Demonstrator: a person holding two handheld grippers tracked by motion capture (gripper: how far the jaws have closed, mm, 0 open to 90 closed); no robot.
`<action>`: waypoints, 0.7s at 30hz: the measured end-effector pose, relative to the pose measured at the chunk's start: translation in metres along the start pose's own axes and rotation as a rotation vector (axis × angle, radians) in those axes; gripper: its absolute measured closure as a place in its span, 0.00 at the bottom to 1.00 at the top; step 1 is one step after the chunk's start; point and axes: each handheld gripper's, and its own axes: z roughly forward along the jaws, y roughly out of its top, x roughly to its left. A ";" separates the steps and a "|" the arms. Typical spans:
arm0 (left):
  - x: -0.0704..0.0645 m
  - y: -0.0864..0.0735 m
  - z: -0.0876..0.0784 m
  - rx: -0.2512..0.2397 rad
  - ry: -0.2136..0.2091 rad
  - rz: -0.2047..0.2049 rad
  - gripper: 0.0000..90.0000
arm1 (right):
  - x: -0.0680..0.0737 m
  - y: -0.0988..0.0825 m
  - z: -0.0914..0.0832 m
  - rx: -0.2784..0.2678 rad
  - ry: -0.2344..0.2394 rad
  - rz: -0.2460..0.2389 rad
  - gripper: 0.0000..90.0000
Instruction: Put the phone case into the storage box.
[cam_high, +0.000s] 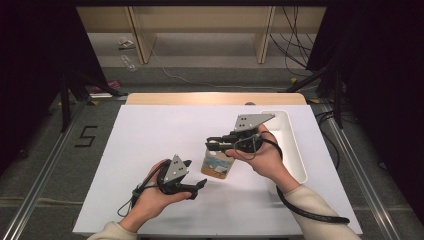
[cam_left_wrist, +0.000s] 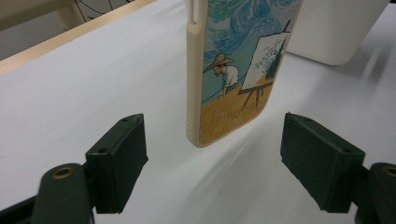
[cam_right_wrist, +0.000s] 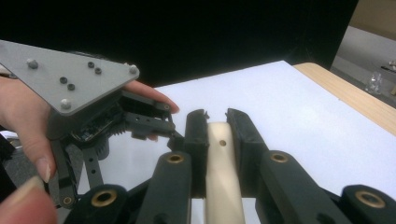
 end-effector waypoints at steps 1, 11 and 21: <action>0.000 0.000 0.001 0.000 -0.003 -0.004 0.25 | 0.000 0.000 0.000 0.001 0.003 0.001 0.88; 0.004 0.003 0.013 -0.009 -0.038 0.017 0.30 | 0.002 0.000 0.002 0.004 0.016 0.006 0.88; 0.005 0.006 0.026 -0.011 -0.100 0.040 0.36 | 0.003 0.000 0.004 0.006 0.030 0.012 0.88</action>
